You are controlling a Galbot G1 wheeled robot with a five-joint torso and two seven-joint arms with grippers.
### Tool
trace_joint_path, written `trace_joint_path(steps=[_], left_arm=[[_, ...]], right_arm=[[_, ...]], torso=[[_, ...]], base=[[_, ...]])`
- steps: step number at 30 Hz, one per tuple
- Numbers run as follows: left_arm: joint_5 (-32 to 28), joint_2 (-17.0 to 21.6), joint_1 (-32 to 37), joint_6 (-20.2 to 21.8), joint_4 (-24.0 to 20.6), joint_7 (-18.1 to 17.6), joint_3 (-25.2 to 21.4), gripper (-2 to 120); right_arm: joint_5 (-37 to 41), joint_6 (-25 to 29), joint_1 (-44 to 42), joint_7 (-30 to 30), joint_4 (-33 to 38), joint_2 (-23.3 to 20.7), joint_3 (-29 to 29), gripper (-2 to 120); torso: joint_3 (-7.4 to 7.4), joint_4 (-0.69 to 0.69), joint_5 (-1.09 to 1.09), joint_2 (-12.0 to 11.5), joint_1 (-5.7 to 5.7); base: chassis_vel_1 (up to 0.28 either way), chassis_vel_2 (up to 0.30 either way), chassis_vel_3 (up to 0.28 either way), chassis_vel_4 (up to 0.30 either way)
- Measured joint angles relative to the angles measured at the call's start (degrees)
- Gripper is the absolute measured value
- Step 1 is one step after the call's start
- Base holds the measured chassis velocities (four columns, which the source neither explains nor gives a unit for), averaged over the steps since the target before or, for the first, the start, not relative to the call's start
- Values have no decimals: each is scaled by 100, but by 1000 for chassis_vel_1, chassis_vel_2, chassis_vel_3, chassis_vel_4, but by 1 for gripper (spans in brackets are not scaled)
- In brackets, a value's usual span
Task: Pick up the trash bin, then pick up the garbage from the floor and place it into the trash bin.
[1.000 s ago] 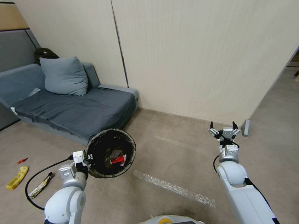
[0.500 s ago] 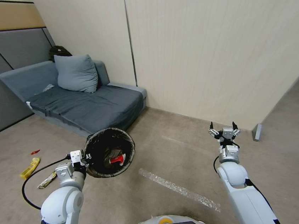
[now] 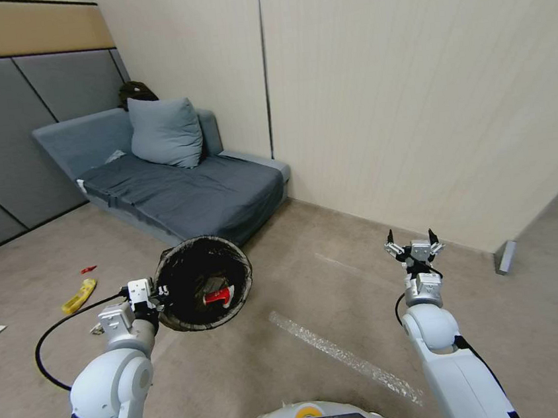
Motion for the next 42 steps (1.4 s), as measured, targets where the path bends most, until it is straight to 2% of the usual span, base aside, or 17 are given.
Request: trace_joint_path(steps=[21, 34, 42], left_arm=[[36, -115, 46, 16, 86, 36, 57, 1], [23, -72, 25, 54, 99, 106, 143, 1], [24, -87, 23, 76, 69, 87, 149, 1]], right_arm=[[-199, 62, -196, -369, 79, 254, 148, 100], [-427, -89, -553, -537, 522, 430, 338, 100], [-402, -36, -619, -528, 559, 429, 418, 100]], torso=[[0, 0, 0, 0, 0], [0, -1, 0, 0, 0], [0, 0, 0, 0, 0]], base=[[23, 19, 20, 21], [25, 20, 21, 18], [37, 43, 54, 49]])
